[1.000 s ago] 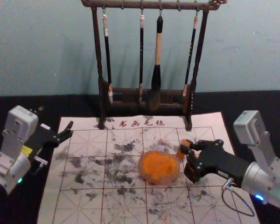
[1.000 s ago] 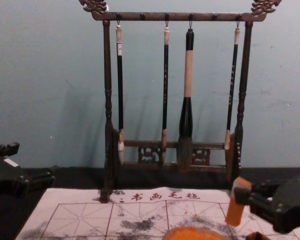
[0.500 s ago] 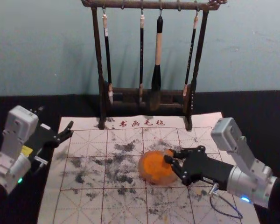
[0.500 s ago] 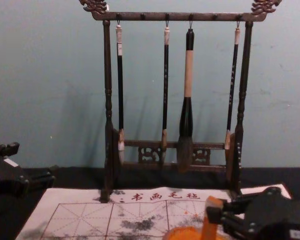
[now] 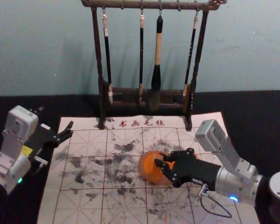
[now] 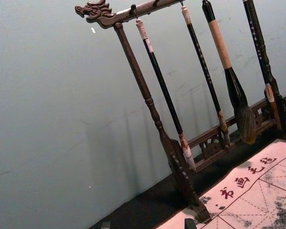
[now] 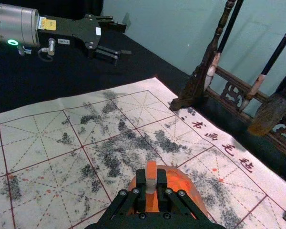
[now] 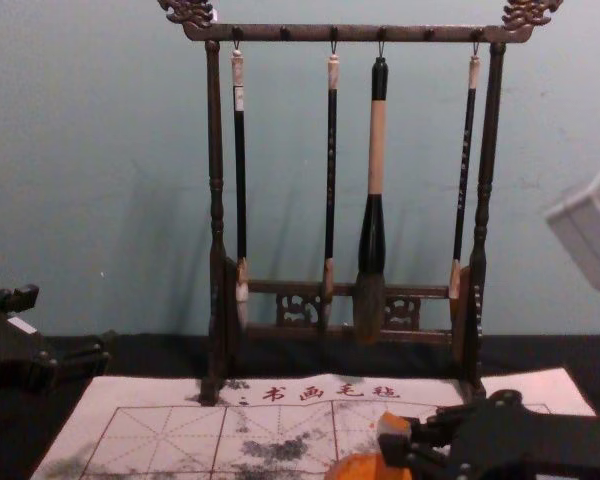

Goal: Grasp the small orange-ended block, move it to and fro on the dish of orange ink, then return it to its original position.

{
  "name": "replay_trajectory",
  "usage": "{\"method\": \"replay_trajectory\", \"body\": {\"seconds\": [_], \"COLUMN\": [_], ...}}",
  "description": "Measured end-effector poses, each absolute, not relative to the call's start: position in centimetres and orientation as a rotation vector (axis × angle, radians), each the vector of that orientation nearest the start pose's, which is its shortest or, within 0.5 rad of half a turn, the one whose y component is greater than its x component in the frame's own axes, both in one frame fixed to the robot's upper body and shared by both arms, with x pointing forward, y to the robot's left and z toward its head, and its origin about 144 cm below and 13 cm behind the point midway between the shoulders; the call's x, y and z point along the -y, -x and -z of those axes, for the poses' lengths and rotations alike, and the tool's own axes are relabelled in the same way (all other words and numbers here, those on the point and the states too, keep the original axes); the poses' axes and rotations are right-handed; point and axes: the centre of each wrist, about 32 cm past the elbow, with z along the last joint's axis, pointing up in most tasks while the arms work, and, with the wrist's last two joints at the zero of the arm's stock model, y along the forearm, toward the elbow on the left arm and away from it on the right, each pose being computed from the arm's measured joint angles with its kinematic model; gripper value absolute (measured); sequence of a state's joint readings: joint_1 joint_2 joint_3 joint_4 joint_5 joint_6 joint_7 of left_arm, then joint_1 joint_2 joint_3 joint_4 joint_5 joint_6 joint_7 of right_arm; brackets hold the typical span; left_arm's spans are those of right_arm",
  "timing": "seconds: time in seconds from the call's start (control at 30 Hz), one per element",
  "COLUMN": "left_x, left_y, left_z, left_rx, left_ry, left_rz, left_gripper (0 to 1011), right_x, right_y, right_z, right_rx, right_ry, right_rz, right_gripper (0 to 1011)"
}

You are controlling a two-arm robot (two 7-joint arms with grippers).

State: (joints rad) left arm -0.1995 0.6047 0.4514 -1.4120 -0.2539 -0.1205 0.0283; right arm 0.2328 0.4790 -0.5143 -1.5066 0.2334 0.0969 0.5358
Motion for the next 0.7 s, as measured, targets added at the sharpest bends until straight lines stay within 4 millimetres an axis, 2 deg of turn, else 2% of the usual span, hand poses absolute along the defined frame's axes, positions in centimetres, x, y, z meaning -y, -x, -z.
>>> {"method": "replay_trajectory", "body": {"seconds": [0.7], "left_x": [-31.0], "left_y": [-48.9], "left_z": [-114.0], "left_rx": [0.285], "left_ry": [-0.304], "left_rz": [-1.248], "left_gripper": [1001], "right_x": [22.1], "right_y": [-50.6], "right_z": [-115.3], "right_rx": [0.072], "right_ry": [0.361], "right_rz": [0.617], "right_gripper": [82]}}
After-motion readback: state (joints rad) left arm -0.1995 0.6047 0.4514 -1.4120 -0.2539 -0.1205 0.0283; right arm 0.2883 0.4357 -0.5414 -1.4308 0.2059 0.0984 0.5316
